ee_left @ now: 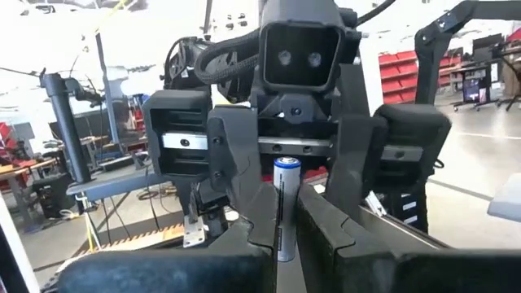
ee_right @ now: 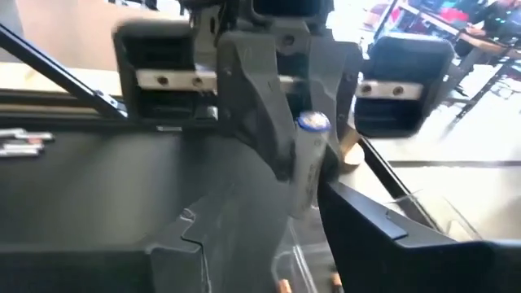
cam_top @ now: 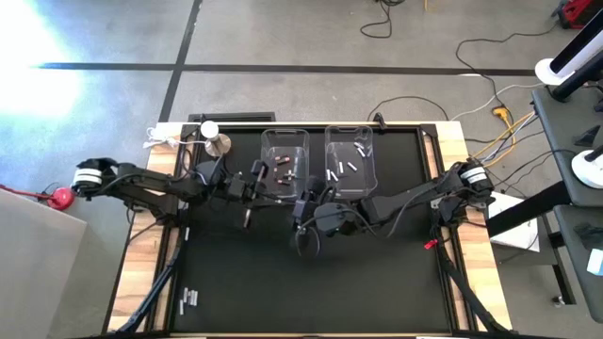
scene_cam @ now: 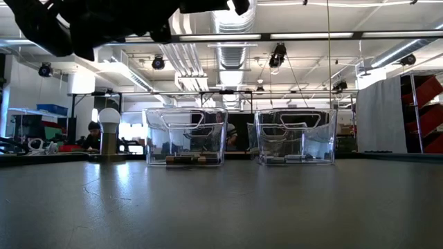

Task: Sort batteries
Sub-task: Put the white battery into the right transparent bin

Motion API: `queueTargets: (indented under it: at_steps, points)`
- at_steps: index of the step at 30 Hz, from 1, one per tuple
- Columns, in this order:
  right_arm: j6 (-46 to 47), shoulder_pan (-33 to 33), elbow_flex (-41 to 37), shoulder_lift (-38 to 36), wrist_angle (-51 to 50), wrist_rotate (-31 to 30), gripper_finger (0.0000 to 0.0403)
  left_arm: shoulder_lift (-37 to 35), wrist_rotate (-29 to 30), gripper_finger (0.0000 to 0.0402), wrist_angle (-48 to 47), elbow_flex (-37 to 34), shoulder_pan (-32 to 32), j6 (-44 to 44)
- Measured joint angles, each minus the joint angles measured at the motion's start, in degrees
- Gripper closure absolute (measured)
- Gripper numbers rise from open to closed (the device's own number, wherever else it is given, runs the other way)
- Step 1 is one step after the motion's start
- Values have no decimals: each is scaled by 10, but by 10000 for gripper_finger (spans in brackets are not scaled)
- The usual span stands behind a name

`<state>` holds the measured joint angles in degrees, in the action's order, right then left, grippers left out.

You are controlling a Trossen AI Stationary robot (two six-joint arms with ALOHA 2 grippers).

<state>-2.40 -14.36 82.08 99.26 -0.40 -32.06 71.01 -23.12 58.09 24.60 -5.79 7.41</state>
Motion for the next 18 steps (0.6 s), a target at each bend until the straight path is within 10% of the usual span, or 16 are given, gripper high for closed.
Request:
queueTargets:
  at_steps: [18]
  points:
    - [-12,10,1,-8,-13,7,374,34,4,362,54,0,1,-35]
